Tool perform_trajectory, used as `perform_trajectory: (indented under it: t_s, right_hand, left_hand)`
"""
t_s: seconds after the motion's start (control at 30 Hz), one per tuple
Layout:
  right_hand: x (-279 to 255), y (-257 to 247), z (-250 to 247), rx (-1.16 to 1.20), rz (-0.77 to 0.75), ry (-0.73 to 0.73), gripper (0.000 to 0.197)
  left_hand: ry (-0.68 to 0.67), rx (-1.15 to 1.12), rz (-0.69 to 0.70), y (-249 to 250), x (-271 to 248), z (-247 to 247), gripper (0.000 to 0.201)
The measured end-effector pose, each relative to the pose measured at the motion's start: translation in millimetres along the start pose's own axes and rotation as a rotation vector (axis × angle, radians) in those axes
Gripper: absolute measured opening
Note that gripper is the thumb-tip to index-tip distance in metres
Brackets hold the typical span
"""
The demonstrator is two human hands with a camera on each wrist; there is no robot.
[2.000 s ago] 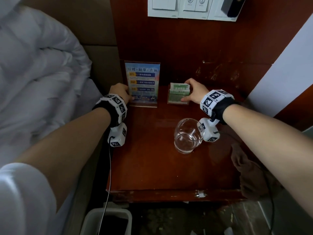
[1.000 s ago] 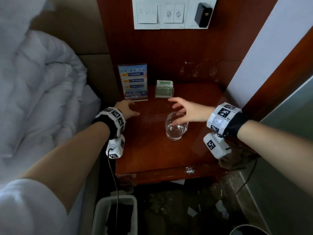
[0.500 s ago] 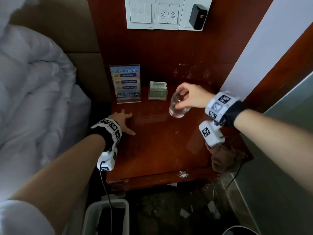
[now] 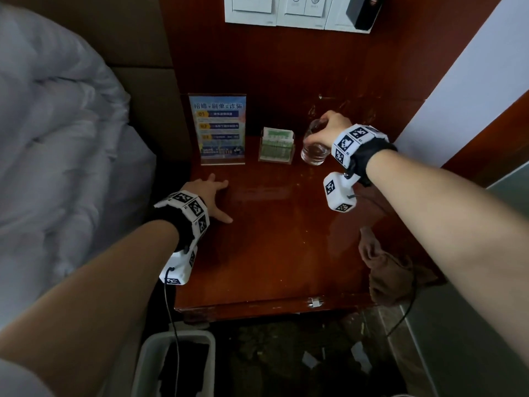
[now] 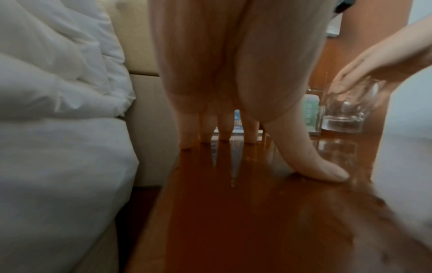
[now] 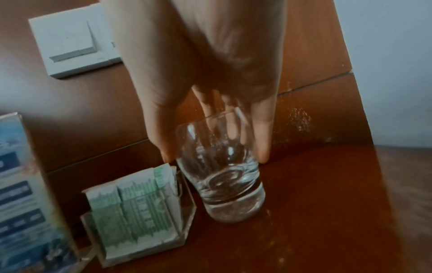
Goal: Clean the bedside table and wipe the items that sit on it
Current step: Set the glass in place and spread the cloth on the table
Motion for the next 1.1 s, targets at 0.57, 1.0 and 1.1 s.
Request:
perform_trajectory:
  t_s: [0.57,1.0,1.1]
  right_hand:
    - [-49,25,-3,0.073,-0.004,-0.004,0.068]
    - [-144,114,22,-0.146,0.023,-0.355,0.047]
    - [-162,123,26,-0.215,0.010,-0.404,0.049]
  left_hand:
    - [0.009,-0.021,-0.023,7,-3,-7,0.103]
    - [0.058,-0.138,-0.101,20,-18,-7,0.095]
    - [0.100,-0.169,-0.103,26,-25,-6,0.087]
Point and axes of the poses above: each hand's wrist, its own x-axis towards the middle knuckle, its own z-axis out of the palm, y = z × x, the point moved 5 cm from there along x, towards the middle knuckle, and after that the axes turned 10 degrees about -x, right-handed, at the moved point
